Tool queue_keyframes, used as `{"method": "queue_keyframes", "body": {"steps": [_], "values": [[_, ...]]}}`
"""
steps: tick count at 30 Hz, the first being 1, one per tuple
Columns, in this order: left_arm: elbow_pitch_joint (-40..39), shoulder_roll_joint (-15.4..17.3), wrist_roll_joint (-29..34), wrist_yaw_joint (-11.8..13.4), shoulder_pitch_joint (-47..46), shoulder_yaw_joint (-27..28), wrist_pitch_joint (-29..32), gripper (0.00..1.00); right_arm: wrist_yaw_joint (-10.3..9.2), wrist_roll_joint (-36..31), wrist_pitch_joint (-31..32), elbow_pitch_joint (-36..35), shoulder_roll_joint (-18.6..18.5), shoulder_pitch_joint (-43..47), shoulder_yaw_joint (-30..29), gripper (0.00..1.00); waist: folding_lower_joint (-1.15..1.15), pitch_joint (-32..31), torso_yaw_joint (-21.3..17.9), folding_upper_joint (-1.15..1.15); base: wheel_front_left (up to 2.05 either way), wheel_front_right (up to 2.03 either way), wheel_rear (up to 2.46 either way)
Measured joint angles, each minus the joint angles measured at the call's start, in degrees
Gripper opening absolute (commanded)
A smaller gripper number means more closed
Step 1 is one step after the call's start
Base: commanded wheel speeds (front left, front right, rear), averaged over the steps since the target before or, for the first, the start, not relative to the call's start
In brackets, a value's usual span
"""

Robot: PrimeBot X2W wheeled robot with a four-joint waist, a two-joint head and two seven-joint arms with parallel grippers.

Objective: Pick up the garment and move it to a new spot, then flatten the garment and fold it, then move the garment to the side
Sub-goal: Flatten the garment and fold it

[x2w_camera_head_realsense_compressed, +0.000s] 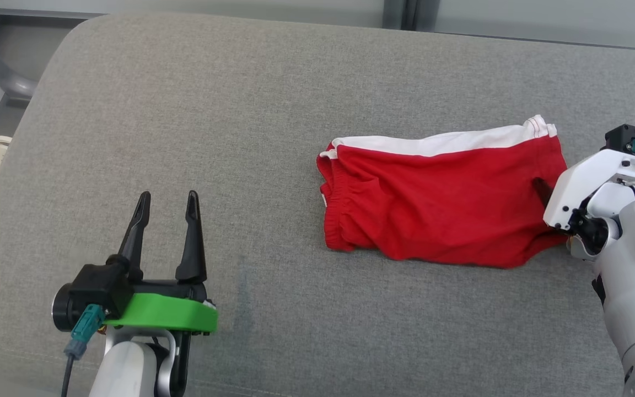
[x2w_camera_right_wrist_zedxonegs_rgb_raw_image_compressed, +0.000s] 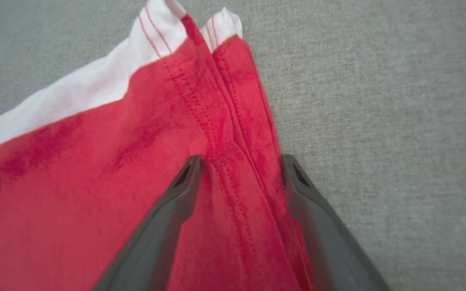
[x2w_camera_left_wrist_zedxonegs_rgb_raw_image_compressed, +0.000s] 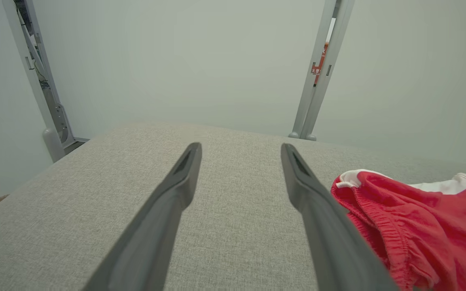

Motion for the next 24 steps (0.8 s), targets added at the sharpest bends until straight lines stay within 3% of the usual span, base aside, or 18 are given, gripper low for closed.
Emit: {"method": "queue_keyframes", "body": {"steps": [7,8,9,19,24], "values": [[-0.5,0.0,-1.0,0.6,0.4,-0.6,0.0,1.00,0.09,-6.0,0.6,2.3,0.5,-0.5,-4.3,1.00,0.00,0.1,0.5,0.00,0.00,0.00,0.00],[-0.5,0.0,-1.0,0.6,0.4,-0.7,0.0,1.00,0.12,-7.0,0.7,2.3,0.6,-0.5,-4.3,0.63,0.00,0.1,0.4,0.00,0.00,0.00,0.00],[-0.5,0.0,-1.0,0.6,0.4,-0.7,0.0,1.00,0.13,-8.0,0.7,2.2,0.7,-0.5,-4.3,0.00,0.00,0.2,0.3,0.00,0.00,0.00,0.00],[0.2,-0.1,-1.3,1.2,0.5,-0.6,0.0,1.00,0.11,-9.1,-2.0,-1.6,2.3,1.5,-4.3,0.00,0.00,-0.4,-2.2,0.00,0.00,0.00,0.00],[0.2,-0.1,-1.4,1.5,1.0,-0.2,0.0,1.00,0.07,-8.9,-3.1,-6.4,-0.2,3.3,-3.9,0.00,0.00,-1.7,-3.9,0.00,0.00,0.00,0.00]]}}
